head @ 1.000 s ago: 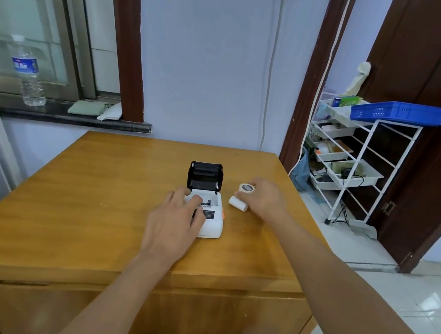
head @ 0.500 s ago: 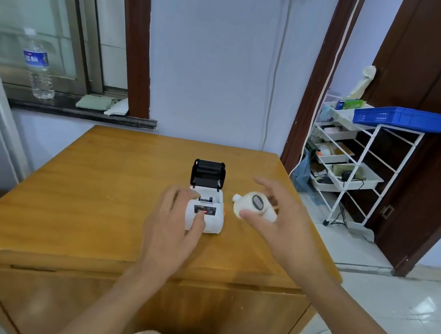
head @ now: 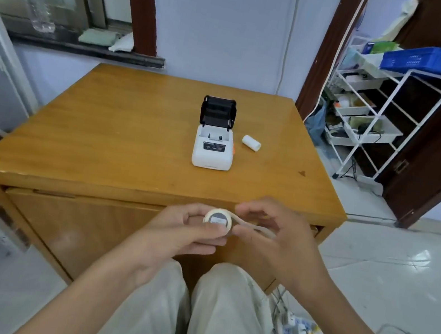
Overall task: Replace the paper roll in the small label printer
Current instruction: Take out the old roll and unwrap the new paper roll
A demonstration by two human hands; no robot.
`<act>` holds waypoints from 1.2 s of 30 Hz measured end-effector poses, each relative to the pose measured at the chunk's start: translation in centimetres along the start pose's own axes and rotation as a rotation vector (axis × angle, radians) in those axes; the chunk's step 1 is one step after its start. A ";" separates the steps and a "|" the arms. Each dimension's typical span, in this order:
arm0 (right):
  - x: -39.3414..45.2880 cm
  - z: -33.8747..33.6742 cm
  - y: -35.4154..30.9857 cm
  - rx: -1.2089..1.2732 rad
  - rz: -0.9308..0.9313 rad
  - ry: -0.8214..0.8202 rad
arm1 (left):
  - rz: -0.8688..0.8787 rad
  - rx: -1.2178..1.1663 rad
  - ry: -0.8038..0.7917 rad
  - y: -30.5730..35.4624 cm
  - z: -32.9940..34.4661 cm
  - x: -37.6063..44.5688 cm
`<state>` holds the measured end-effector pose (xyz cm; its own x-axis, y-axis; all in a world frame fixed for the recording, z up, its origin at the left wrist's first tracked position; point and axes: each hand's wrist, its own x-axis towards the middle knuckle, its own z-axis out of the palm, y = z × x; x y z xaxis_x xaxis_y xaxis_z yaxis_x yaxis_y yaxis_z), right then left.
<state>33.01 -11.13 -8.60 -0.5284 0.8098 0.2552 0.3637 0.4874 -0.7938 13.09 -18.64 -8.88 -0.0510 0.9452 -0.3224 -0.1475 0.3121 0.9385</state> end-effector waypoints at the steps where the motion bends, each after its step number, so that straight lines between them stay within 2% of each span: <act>1: -0.2 0.1 0.4 -0.009 -0.016 0.022 | -0.008 -0.013 -0.002 -0.4 -0.3 -0.1; 4: -0.7 -0.2 1.2 0.022 0.010 0.050 | -0.019 -0.041 0.018 -1.7 -0.8 -0.7; 7: -1.6 -0.4 1.4 0.026 0.035 0.004 | -0.046 -0.068 -0.024 -2.8 -0.9 -1.3; 9: -2.7 0.4 1.3 -0.007 0.036 -0.051 | -0.083 -0.156 -0.036 -3.5 -0.8 -1.3; 11: -3.9 2.2 1.4 -0.081 -0.045 -0.087 | -0.113 -0.282 -0.025 -4.0 -0.6 -1.1; 14: -5.5 4.6 1.2 -0.089 -0.131 -0.052 | -0.144 -0.474 0.020 -4.8 0.1 -1.0; 16: -6.1 5.5 0.8 0.041 -0.114 -0.026 | -0.155 -0.522 0.053 -5.1 0.5 -1.1; 19: -6.1 5.8 0.5 0.439 0.038 0.000 | -0.190 -0.639 0.068 -5.2 0.8 -1.7; 25: -4.9 6.1 0.0 0.289 0.025 0.052 | -0.213 -0.809 -0.017 -4.7 1.9 -2.9; 32: -4.6 5.8 -0.5 0.073 -0.033 0.015 | -0.213 -0.761 -0.108 -5.8 2.0 -3.2; 34: -4.5 4.8 -0.8 0.109 -0.025 -0.076 | -0.220 -0.642 -0.195 -5.8 1.2 -3.0; 36: -4.0 3.2 -1.2 0.155 0.025 -0.268 | -0.213 -0.518 -0.309 -5.2 0.1 -2.7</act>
<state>32.22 -15.96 -10.41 -0.7115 0.6961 0.0960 0.2688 0.3959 -0.8781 14.13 -22.81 -12.92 0.3083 0.8754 -0.3724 -0.5850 0.4832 0.6514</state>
